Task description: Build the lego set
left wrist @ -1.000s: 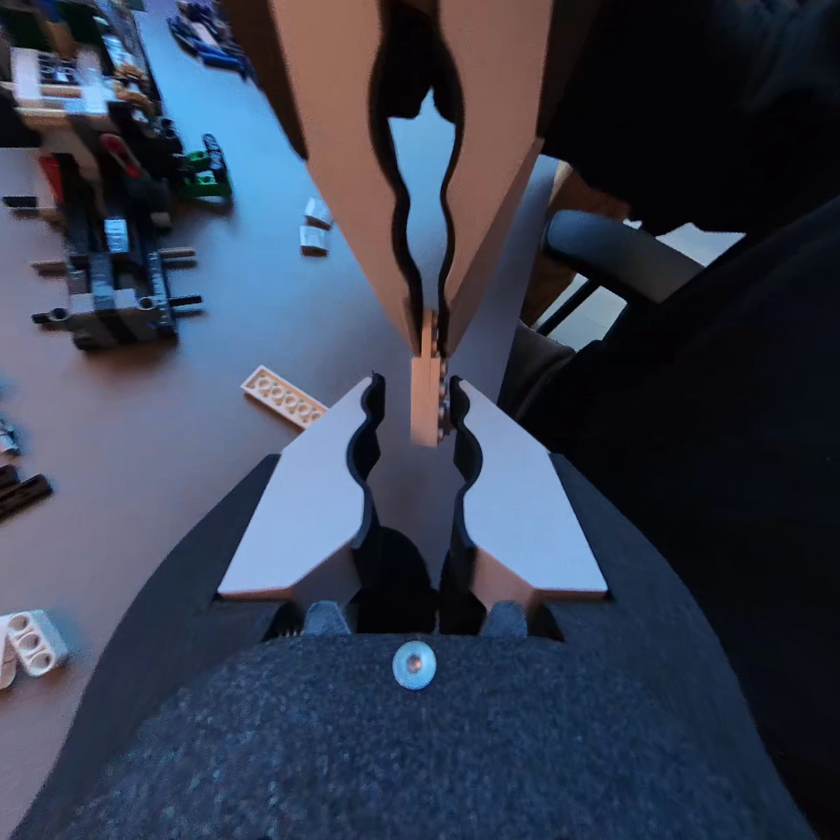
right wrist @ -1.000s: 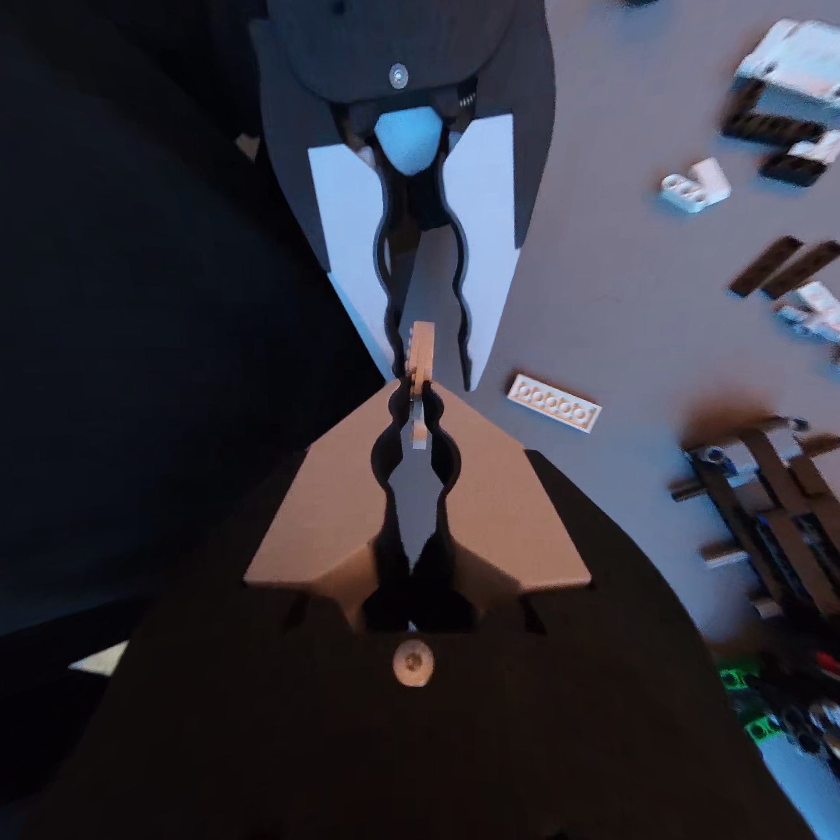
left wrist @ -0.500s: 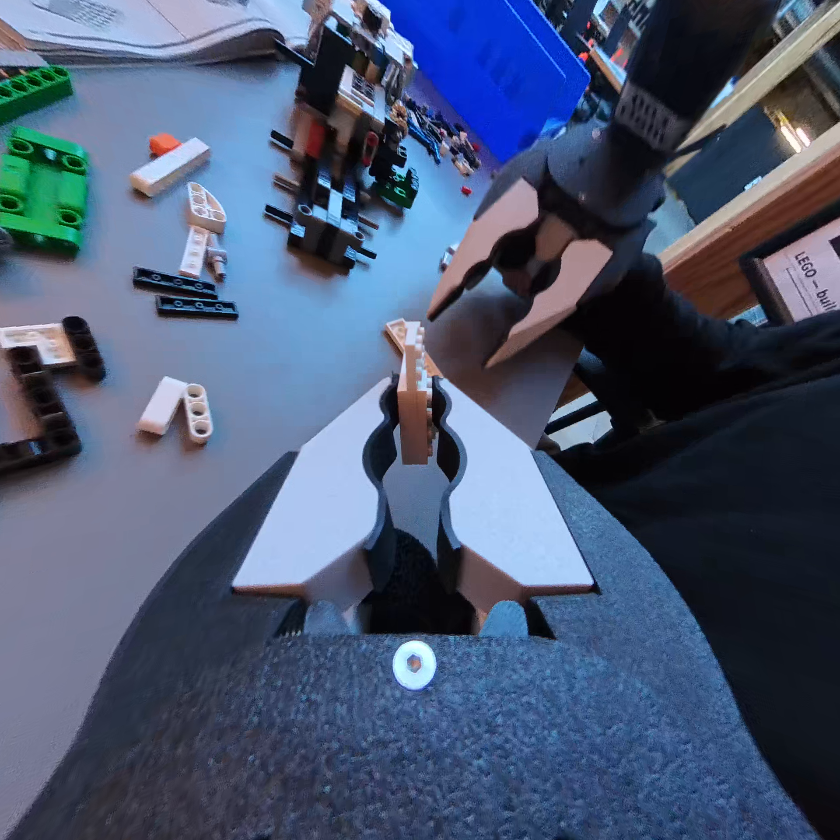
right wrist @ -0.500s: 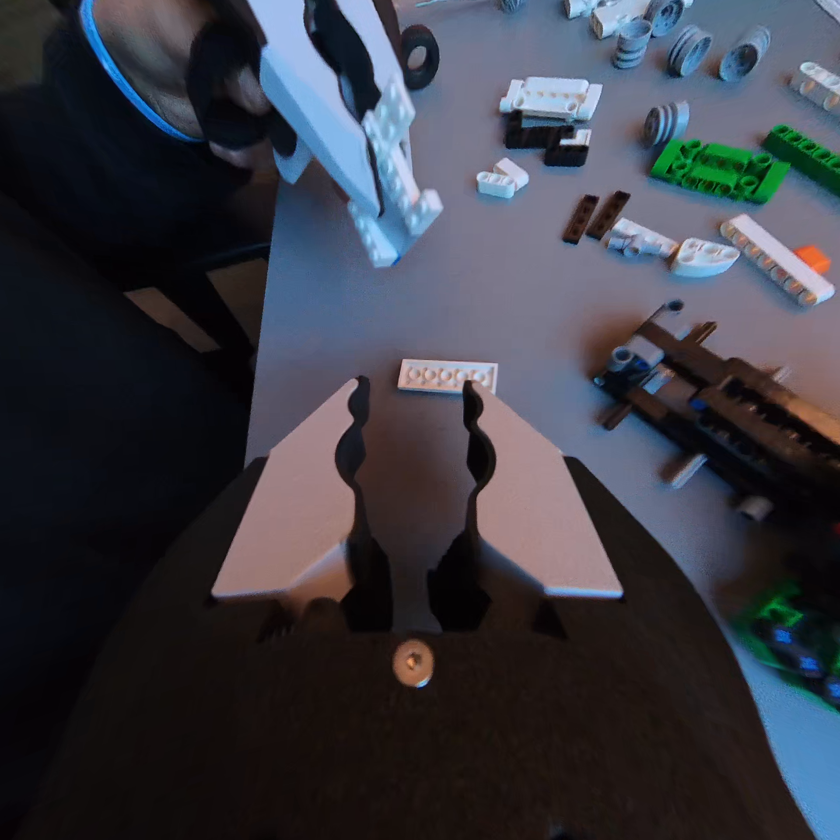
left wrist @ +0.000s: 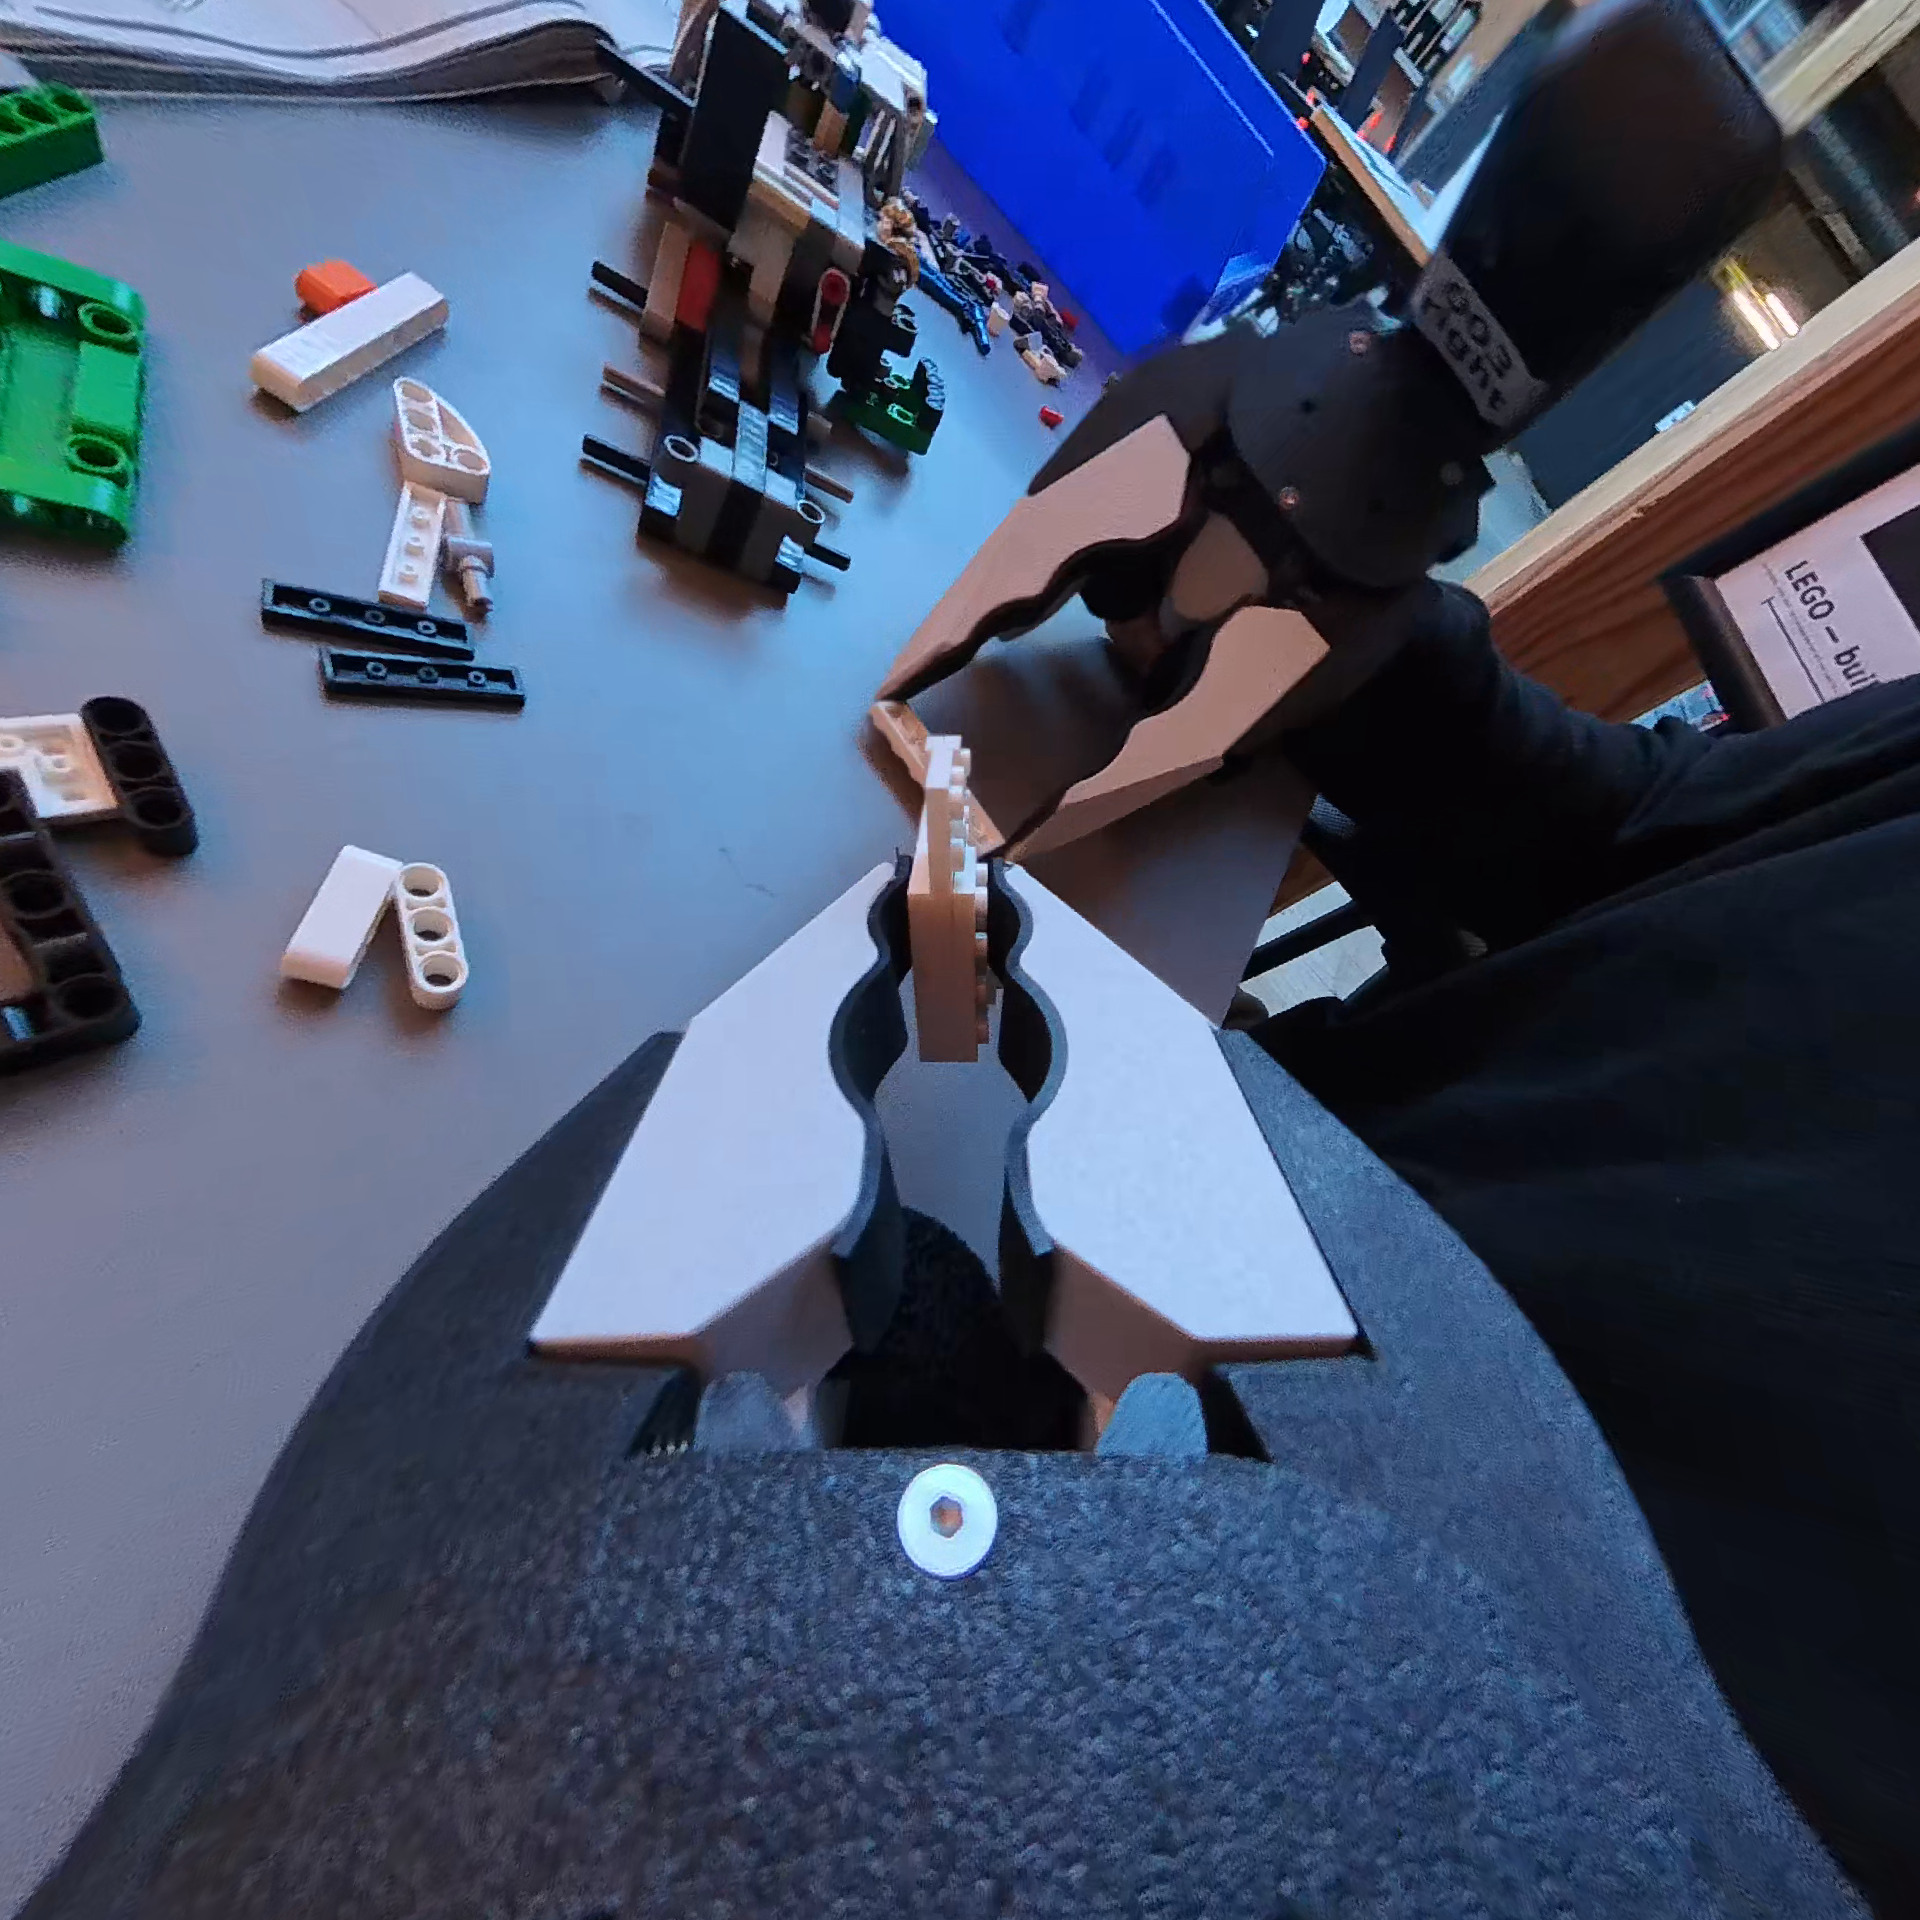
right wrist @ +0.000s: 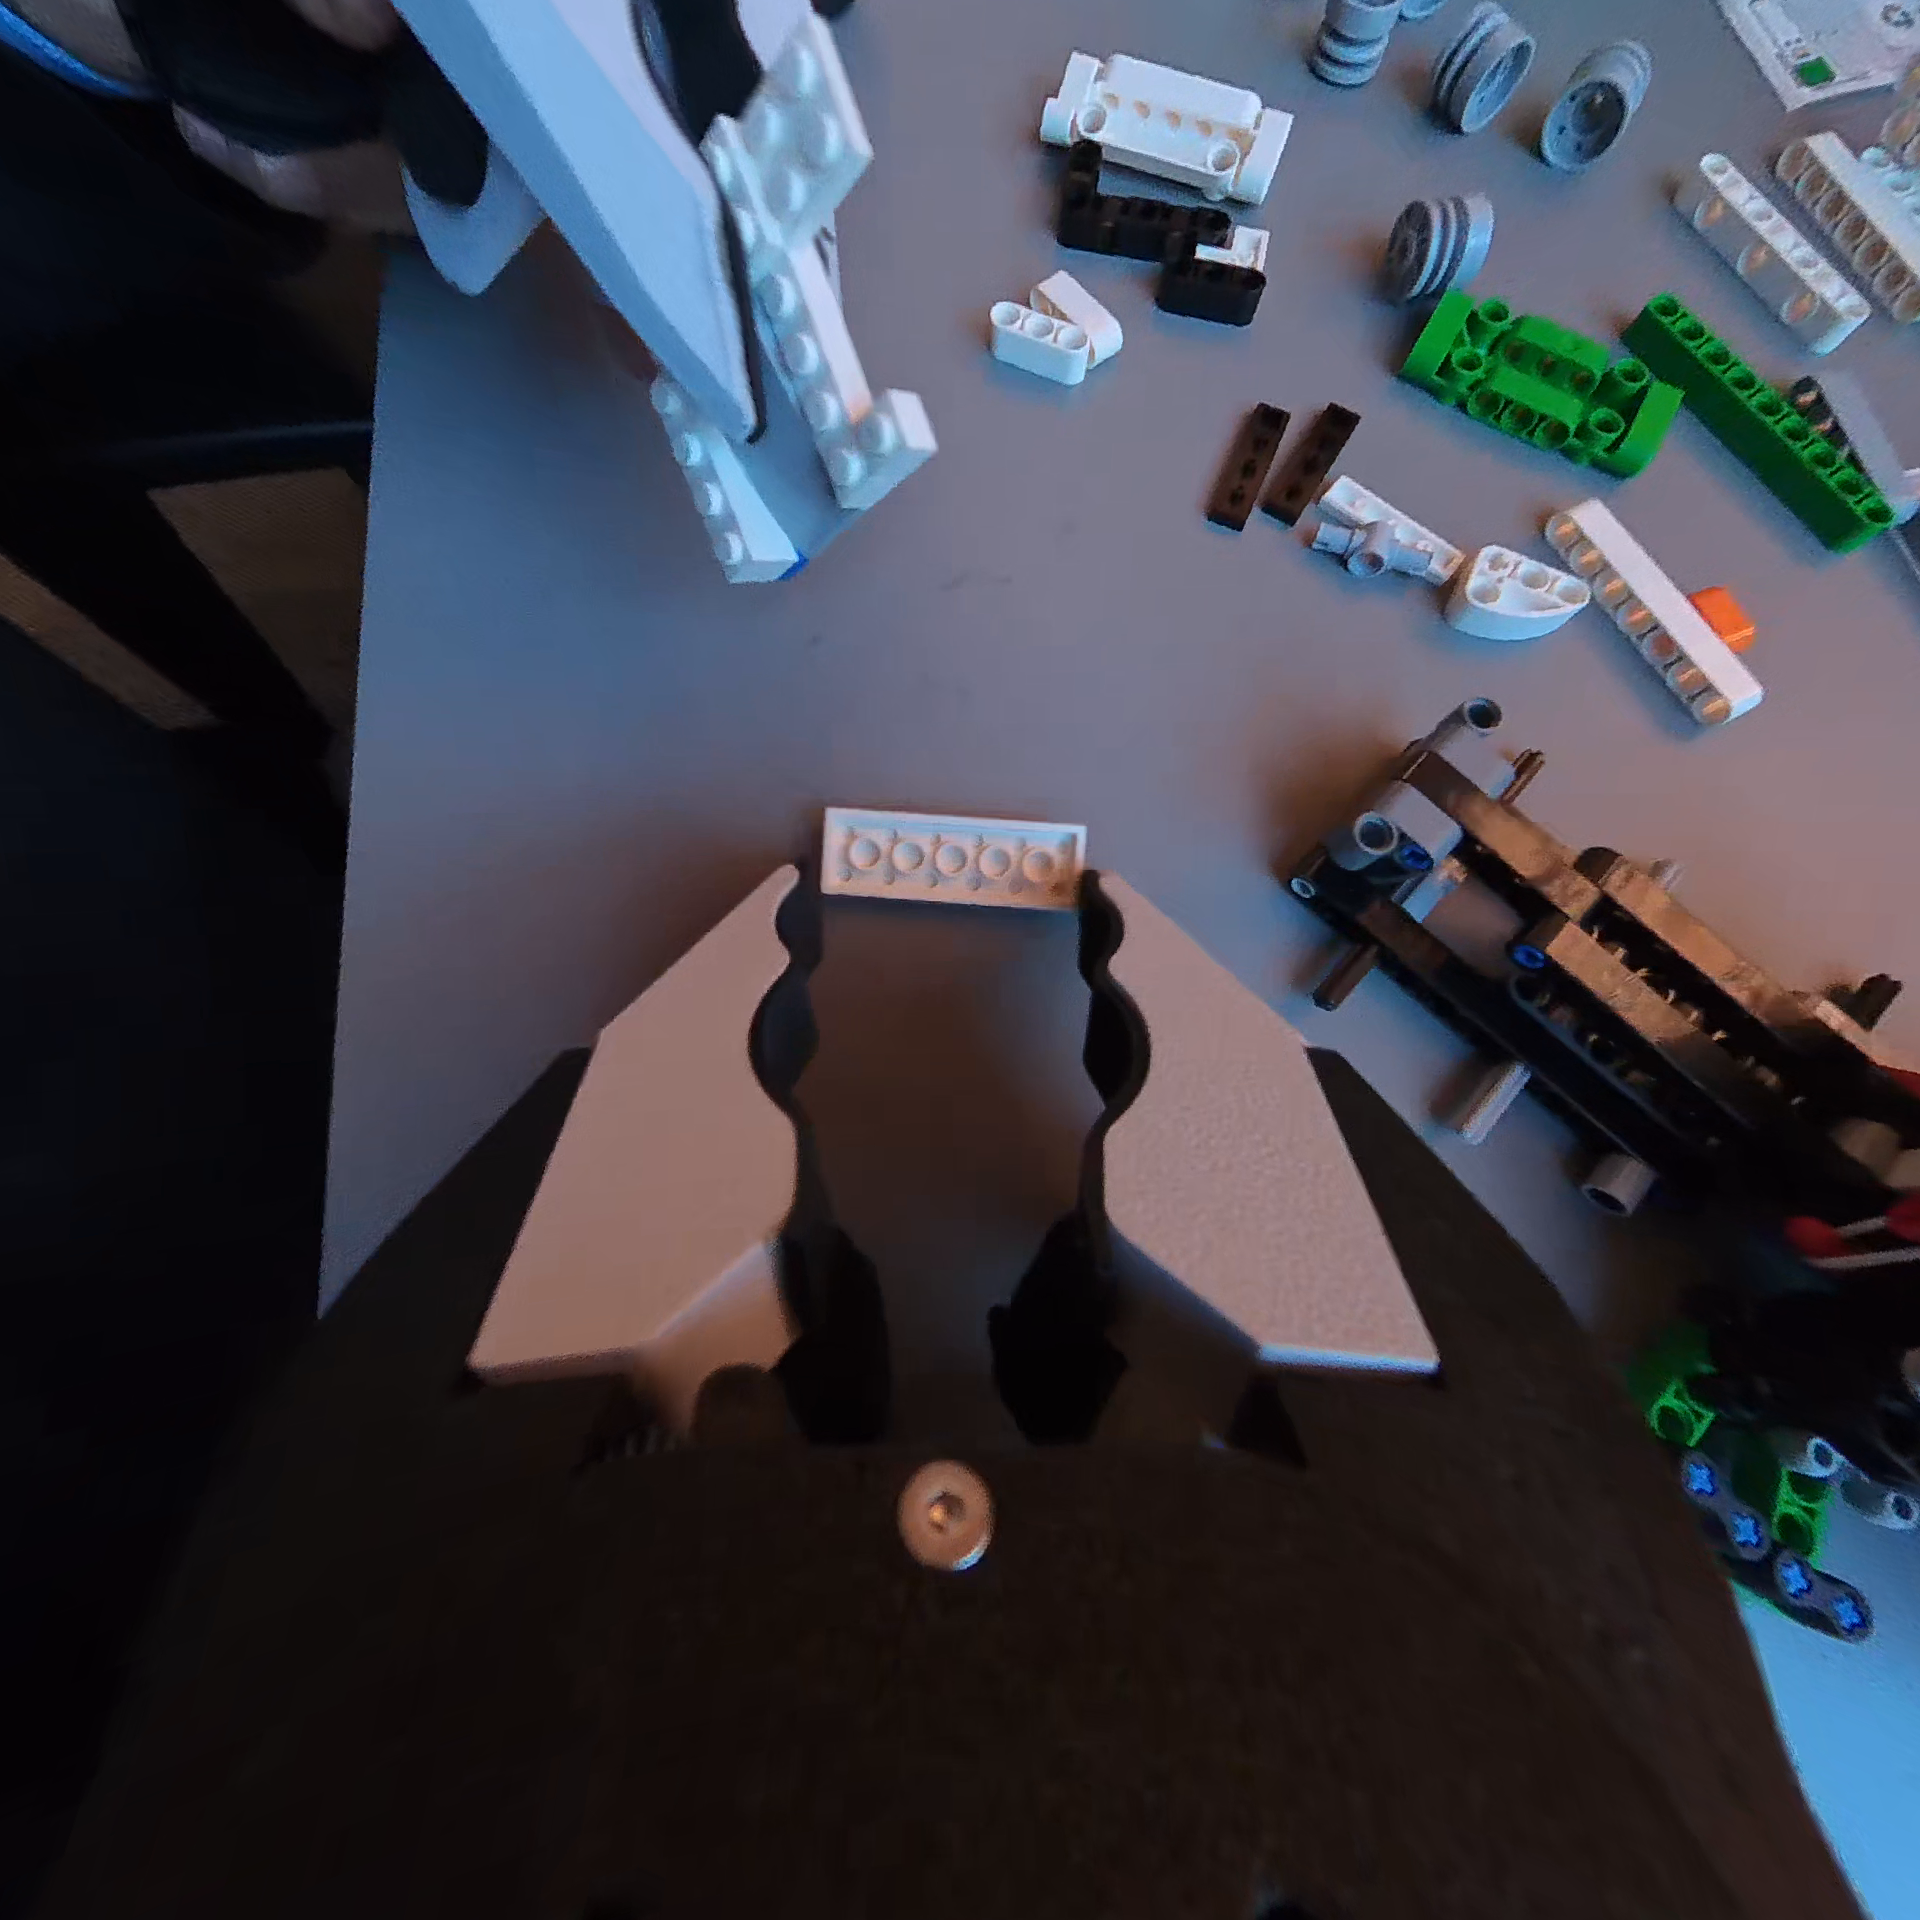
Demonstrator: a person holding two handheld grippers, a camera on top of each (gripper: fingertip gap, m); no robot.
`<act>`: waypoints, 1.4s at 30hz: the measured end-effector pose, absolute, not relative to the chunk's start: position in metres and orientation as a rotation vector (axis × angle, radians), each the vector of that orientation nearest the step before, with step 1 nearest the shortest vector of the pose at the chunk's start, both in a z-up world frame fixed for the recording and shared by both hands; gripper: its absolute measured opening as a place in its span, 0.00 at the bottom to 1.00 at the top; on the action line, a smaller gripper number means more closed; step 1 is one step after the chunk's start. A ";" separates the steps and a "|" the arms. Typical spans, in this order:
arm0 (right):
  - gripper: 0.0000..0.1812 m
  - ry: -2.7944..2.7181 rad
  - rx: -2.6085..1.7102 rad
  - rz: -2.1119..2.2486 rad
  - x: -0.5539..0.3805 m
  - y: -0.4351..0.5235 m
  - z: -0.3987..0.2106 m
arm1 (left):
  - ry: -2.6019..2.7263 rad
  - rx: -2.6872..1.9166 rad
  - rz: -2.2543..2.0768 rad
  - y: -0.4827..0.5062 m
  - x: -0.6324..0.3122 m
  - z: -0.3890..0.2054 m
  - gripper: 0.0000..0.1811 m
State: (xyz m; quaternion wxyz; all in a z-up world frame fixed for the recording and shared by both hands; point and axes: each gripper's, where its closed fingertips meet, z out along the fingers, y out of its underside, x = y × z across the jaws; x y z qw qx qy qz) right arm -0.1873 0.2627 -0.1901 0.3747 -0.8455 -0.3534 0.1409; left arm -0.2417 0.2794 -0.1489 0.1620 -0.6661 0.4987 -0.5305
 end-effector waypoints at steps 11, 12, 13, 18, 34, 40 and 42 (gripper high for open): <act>0.27 -0.761 -2.040 0.826 -0.223 0.252 -0.124 | 1.331 -1.925 -1.605 0.272 -0.228 -0.143 0.06; 0.26 -0.693 -2.037 1.023 -0.229 0.249 -0.110 | 1.326 -1.911 -1.644 0.267 -0.226 -0.140 0.06; 0.27 -0.626 -2.032 1.132 -0.229 0.249 -0.099 | 1.311 -1.909 -1.690 0.262 -0.224 -0.136 0.06; 0.27 -0.831 -2.045 0.698 -0.221 0.246 -0.093 | 1.133 -1.949 -1.996 0.237 -0.213 -0.121 0.06; 0.27 -1.036 -2.177 0.398 -0.182 0.237 -0.115 | 0.929 -2.123 -2.050 0.257 -0.199 -0.115 0.06; 0.27 -1.094 -2.351 0.333 -0.165 0.224 -0.179 | 1.040 -2.227 -1.864 0.262 -0.198 -0.131 0.06; 0.27 -1.106 -2.358 0.341 -0.166 0.222 -0.187 | 1.068 -2.243 -1.850 0.260 -0.195 -0.135 0.06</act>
